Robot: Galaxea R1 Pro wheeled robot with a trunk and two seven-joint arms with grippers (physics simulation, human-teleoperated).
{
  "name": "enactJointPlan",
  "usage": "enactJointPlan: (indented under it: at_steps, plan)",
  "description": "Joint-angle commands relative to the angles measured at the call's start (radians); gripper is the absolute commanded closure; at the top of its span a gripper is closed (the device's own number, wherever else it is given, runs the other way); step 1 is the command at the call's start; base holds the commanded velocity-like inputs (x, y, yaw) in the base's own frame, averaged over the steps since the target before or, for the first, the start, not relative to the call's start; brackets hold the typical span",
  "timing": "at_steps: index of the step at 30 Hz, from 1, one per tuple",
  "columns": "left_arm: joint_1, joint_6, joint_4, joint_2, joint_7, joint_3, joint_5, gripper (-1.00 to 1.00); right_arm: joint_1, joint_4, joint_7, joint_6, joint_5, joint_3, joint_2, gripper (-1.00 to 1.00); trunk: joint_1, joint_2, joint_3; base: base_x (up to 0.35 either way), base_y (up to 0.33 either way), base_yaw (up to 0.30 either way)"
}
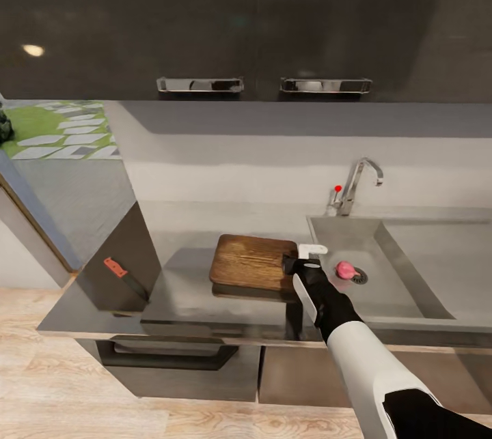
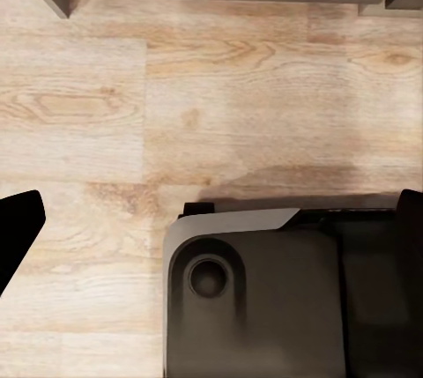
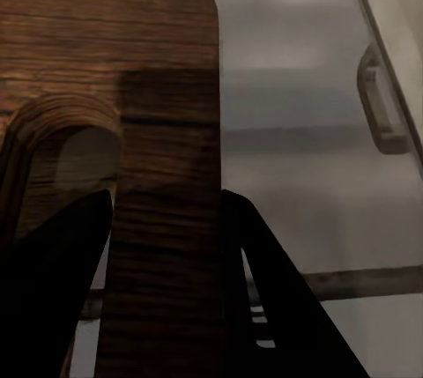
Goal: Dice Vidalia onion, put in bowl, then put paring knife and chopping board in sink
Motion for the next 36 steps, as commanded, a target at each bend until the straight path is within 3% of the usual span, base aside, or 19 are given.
enactJointPlan:
  at_steps: [1, 25, 30, 36]
  plan:
    - [0.0, -0.002, -0.001, 0.0, 0.0, 0.0, 0.0, -1.0, -0.001, -0.001, -0.008, 0.005, -0.006, 0.004, 0.0, 1.0, 0.001, -0.002, -0.002, 0.013, 0.012, 0.0]
    - [0.0, -0.002, 0.019, -0.001, 0.0, 0.0, 0.0, -1.0, -0.001, -0.003, -0.007, 0.005, -0.001, 0.021, -0.003, 1.0, 0.001, -0.002, -0.004, 0.001, 0.001, 0.0]
    - [0.0, -0.002, 0.019, -0.001, 0.0, 0.0, 0.0, -1.0, -0.001, -0.009, -0.007, 0.071, -0.001, 0.021, -0.004, 1.0, 0.001, -0.002, -0.004, 0.0, 0.0, 0.0]
    - [0.0, -0.002, 0.02, -0.001, 0.0, 0.0, 0.0, -1.0, -0.001, -0.01, -0.007, 0.083, -0.001, 0.021, -0.011, 1.0, 0.001, -0.002, -0.004, 0.0, 0.0, 0.0]
